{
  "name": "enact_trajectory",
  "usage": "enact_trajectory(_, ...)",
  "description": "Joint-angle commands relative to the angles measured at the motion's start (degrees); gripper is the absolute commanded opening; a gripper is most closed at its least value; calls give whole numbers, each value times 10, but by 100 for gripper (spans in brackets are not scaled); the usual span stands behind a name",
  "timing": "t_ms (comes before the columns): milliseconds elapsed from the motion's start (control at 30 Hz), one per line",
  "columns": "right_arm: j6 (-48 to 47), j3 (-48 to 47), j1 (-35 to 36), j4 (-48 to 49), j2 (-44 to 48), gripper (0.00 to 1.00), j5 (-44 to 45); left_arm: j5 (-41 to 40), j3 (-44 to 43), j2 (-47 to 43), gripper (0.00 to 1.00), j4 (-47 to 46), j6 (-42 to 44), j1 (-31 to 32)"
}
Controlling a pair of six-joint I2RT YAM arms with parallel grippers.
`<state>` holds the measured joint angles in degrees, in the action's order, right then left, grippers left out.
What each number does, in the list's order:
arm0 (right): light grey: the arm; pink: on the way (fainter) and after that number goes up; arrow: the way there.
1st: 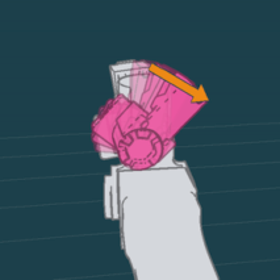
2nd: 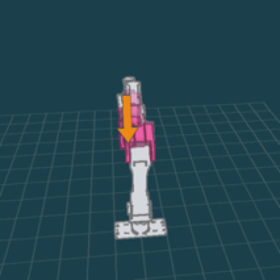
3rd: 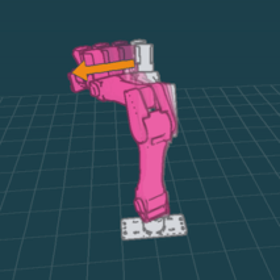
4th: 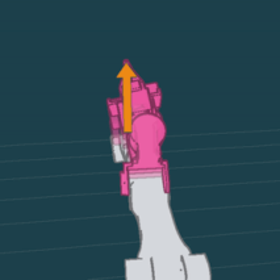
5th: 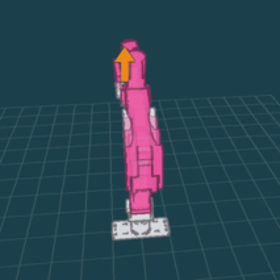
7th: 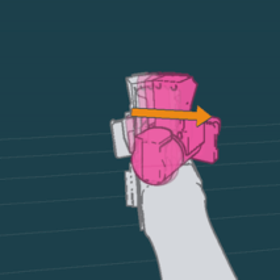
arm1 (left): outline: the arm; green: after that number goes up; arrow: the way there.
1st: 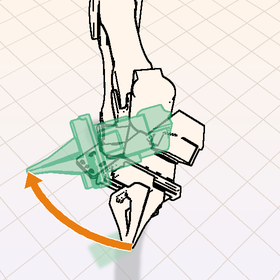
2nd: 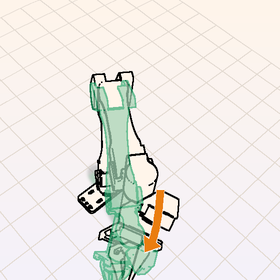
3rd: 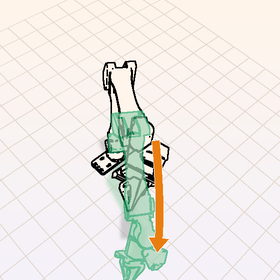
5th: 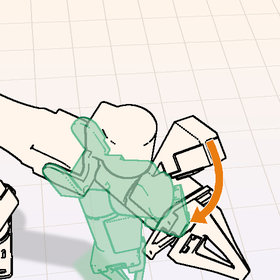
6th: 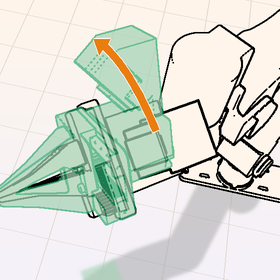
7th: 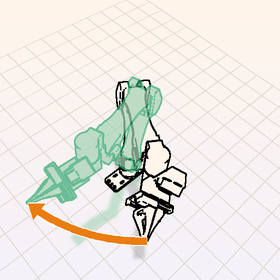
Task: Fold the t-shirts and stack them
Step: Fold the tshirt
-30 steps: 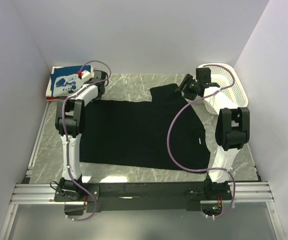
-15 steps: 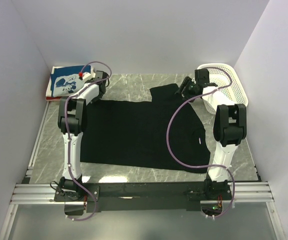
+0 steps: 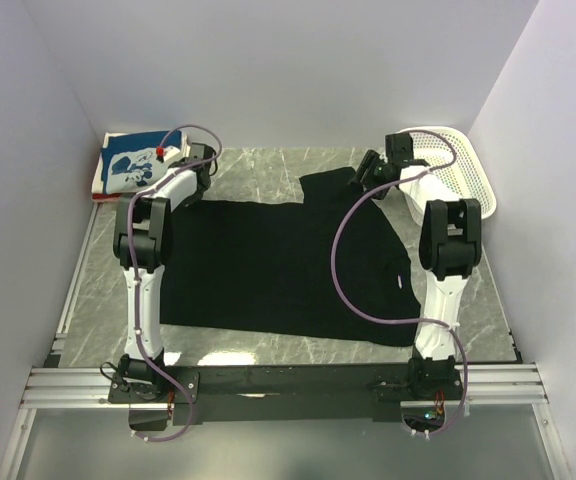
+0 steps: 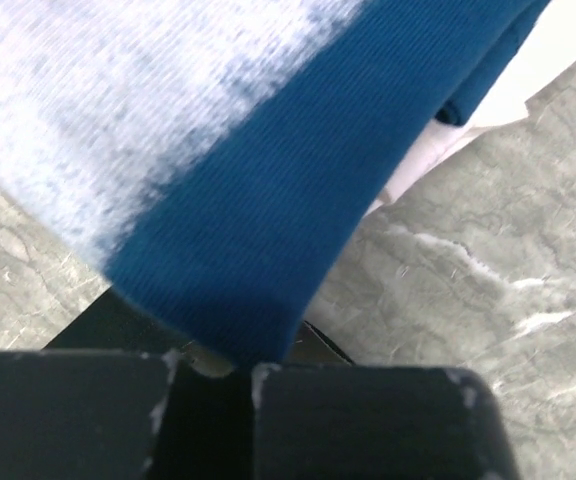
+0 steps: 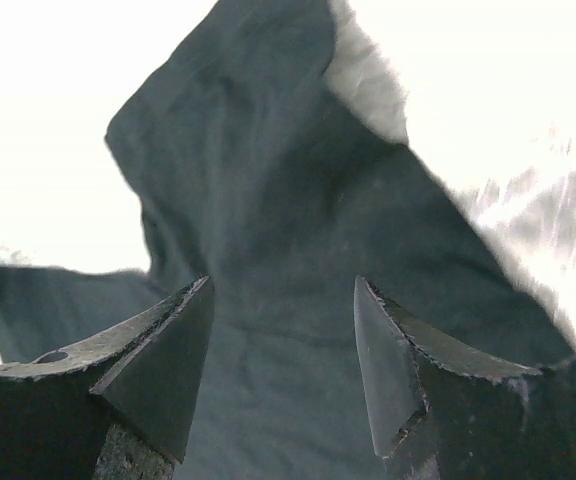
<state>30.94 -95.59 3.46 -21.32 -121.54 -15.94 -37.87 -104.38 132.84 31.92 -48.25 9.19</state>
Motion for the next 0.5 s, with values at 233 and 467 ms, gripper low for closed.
enact_trajectory(233, -29, -107, -7, -53, -67, 67, 50, 20, 60, -89, 1, -36, 17, -1)
enact_trajectory(467, -30, -164, -10, -65, -110, 68, 77, 35, 87, -111, 1, -60, 23, -1)
